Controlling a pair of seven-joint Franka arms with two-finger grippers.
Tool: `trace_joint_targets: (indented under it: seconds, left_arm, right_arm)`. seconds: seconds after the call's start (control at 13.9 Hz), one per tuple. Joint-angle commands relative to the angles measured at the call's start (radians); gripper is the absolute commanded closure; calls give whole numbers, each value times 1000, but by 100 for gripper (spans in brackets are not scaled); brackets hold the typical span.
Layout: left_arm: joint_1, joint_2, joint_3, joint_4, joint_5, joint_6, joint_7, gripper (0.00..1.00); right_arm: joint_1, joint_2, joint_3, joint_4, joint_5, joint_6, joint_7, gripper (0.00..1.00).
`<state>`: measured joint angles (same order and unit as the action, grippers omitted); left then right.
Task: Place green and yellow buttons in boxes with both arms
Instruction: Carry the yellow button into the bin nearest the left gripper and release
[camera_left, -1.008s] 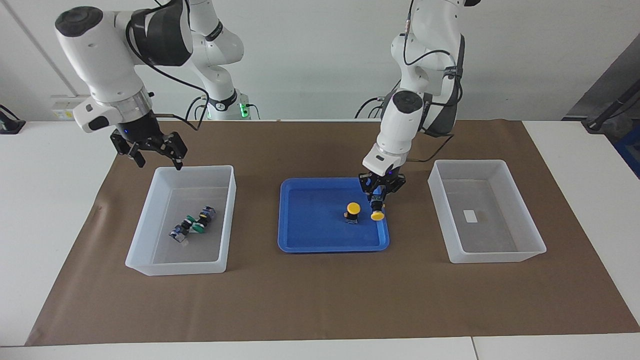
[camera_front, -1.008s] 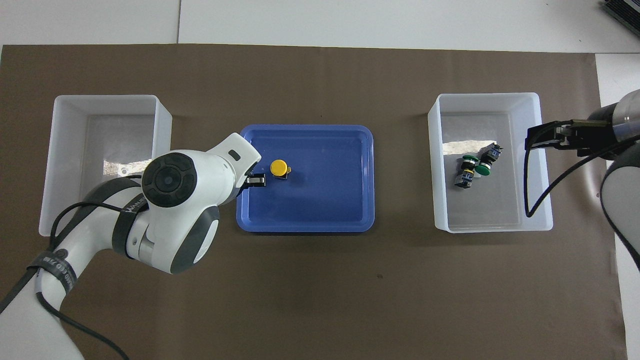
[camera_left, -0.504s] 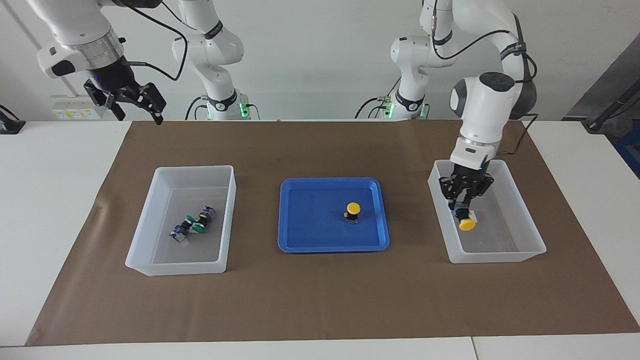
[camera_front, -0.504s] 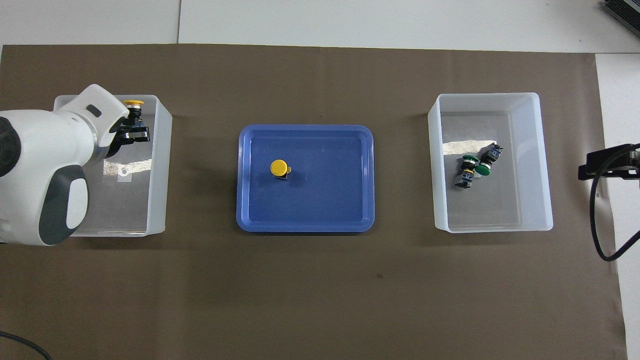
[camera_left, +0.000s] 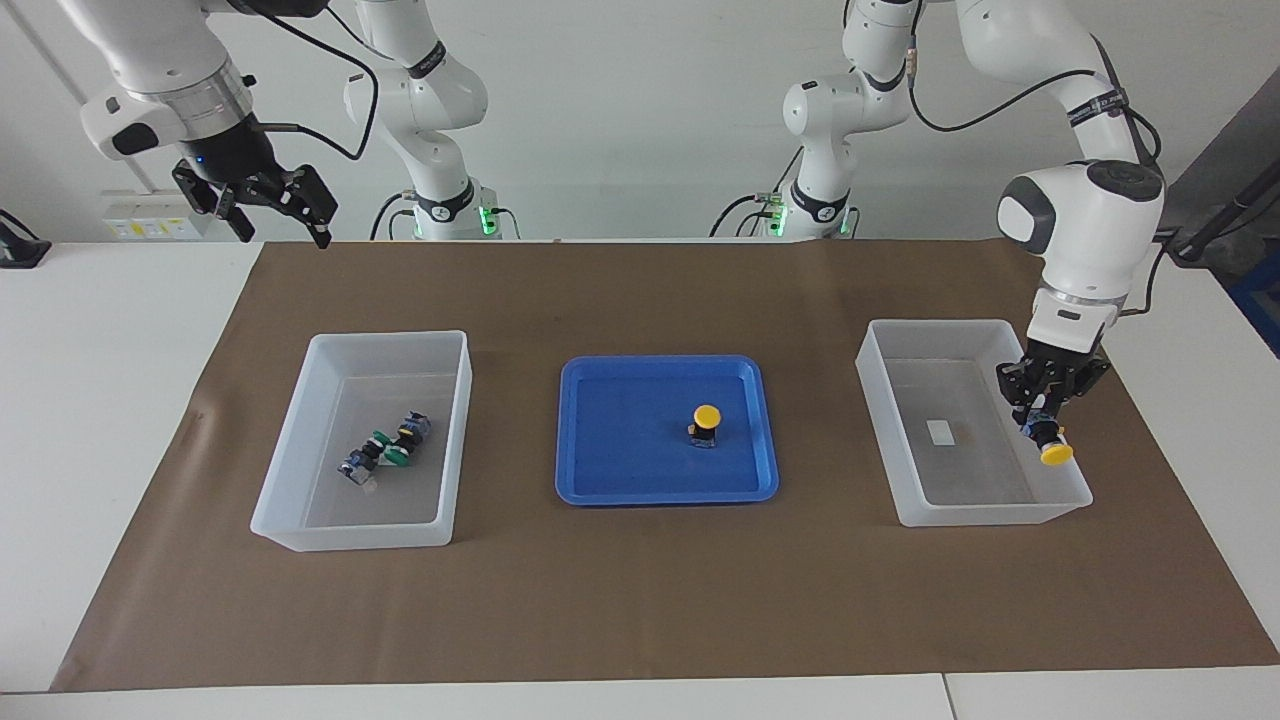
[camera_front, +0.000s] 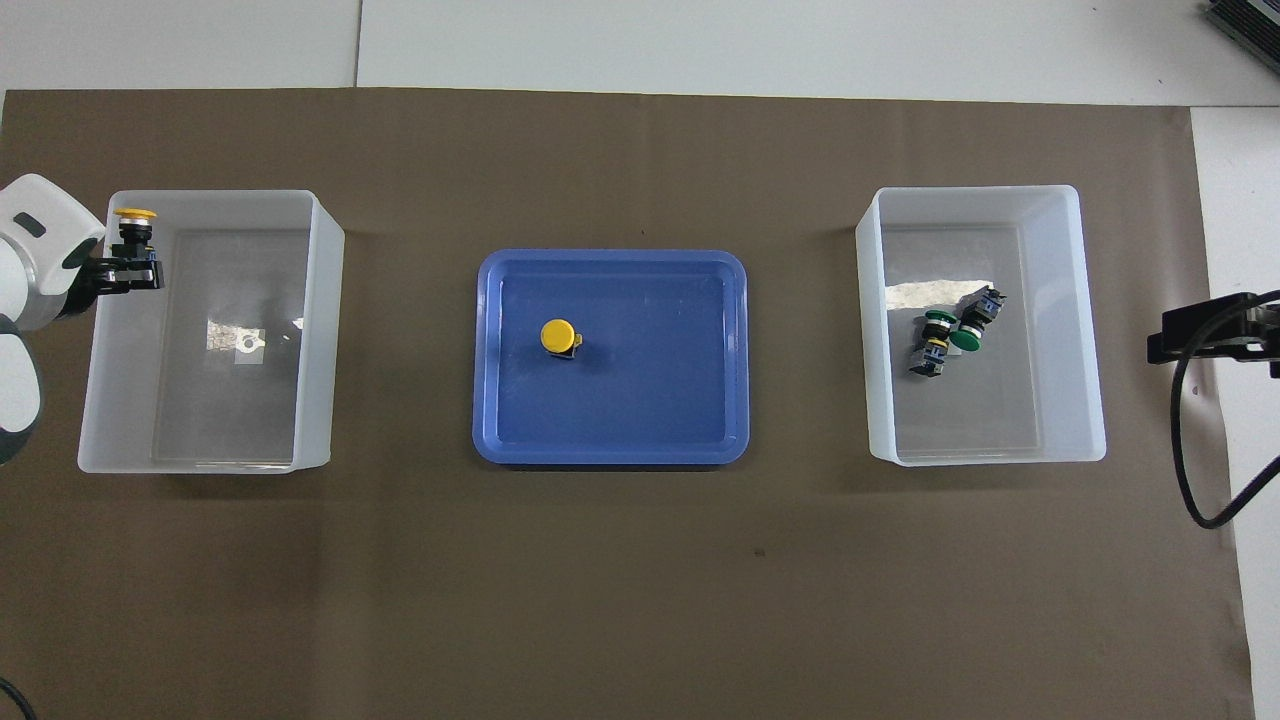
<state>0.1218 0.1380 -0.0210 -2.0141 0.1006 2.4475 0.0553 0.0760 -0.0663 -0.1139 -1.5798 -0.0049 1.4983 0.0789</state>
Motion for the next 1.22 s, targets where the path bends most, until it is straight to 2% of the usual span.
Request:
trace_joint_targets:
  seconds: [0.0, 0.14, 0.36, 0.43, 0.5, 0.72, 0.79, 1.01, 1.15]
  left_arm:
    - [9, 52, -7, -27, 13, 16, 4, 100]
    - [15, 86, -7, -31, 13, 21, 5, 100]
    - [13, 115, -7, -41, 13, 34, 6, 100]
    - [15, 118, -7, -41, 13, 42, 8, 65]
    - [15, 118, -5, -37, 13, 42, 12, 3]
    - [9, 105, -7, -25, 14, 28, 11, 0]
    - [-2, 76, -7, -22, 14, 10, 9, 0]
    - [-59, 11, -14, 52, 14, -125, 0, 0]
    - [-129, 15, -14, 132, 14, -232, -17, 0]
  right_arm:
    - [-1, -6, 2, -26, -30, 40, -34, 0]
    - [1, -7, 2, -52, -43, 77, -31, 0]
    - [-1, -13, 5, -57, -43, 63, -18, 0]
    - [-8, -15, 5, -55, -37, 54, -21, 0]
    - [-10, -15, 5, -52, -30, 54, -21, 0]
    - [-2, -17, 7, -51, -27, 54, -22, 0]
    - [-1, -17, 7, -51, -27, 54, -22, 0]
    - [-1, -17, 7, -51, -26, 54, -22, 0]
    - [-1, -17, 7, -51, -26, 54, -22, 0]
